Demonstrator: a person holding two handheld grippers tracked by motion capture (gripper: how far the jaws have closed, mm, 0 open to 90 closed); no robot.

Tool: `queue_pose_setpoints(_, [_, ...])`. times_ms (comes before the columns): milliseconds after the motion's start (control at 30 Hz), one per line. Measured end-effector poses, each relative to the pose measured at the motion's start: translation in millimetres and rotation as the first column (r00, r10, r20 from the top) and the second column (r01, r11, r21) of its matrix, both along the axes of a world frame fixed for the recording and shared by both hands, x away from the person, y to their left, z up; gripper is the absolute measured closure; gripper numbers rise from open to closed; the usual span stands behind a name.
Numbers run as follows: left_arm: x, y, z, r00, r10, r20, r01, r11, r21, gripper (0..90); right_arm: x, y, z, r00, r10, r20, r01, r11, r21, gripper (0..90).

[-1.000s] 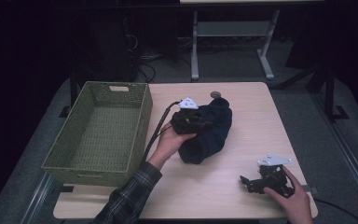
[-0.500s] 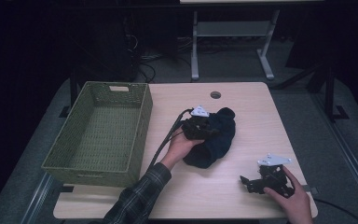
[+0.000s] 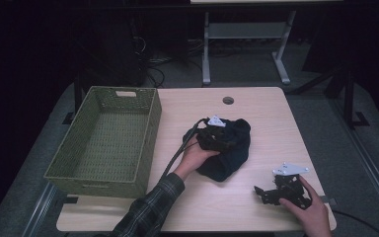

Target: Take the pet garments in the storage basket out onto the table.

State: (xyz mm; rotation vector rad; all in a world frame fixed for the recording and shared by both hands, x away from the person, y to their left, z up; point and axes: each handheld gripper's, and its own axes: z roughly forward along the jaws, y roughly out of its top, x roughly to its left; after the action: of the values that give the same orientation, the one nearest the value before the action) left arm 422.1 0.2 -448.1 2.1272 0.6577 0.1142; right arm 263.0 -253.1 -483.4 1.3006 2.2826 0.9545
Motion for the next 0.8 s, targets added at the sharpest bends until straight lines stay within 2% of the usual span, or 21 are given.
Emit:
queue_pose_setpoints(100, [-0.1, 0.8, 0.7, 1.0000, 0.009, 0.000, -0.009, 0.9998, 0.020, 25.8, 0.0, 0.0, 0.0, 1.0000, 0.000, 0.000, 0.000, 1.0000, 0.000, 0.0])
queue_pose_setpoints(233, [-0.9, 4.2, 4.1, 1.0000, -0.001, 0.000, 0.001, 0.9992, 0.041, 17.7, -0.1, 0.0, 0.0, 1.0000, 0.000, 0.000, 0.000, 1.0000, 0.000, 0.0])
queue_pose_setpoints(467, [-5.7, 12.2, 12.2, 0.9998, -0.005, 0.019, 0.004, 0.9991, 0.043, 15.0, -0.1, 0.0, 0.0, 1.0000, 0.001, 0.000, -0.001, 1.0000, 0.000, 0.0])
queue_pose_setpoints(700, [-15.7, 25.0, 22.4, 0.9993, 0.005, 0.037, -0.006, 0.9999, 0.015, 14.8, -0.1, -0.1, 0.0, 1.0000, 0.001, 0.000, -0.001, 1.0000, 0.000, 0.0])
queue_pose_setpoints(800, [-19.1, 28.6, 25.1, 0.9991, 0.002, 0.042, -0.003, 0.9999, 0.015, 14.8, -0.1, -0.1, 0.0, 1.0000, 0.001, 0.000, -0.001, 1.0000, 0.000, 0.0])
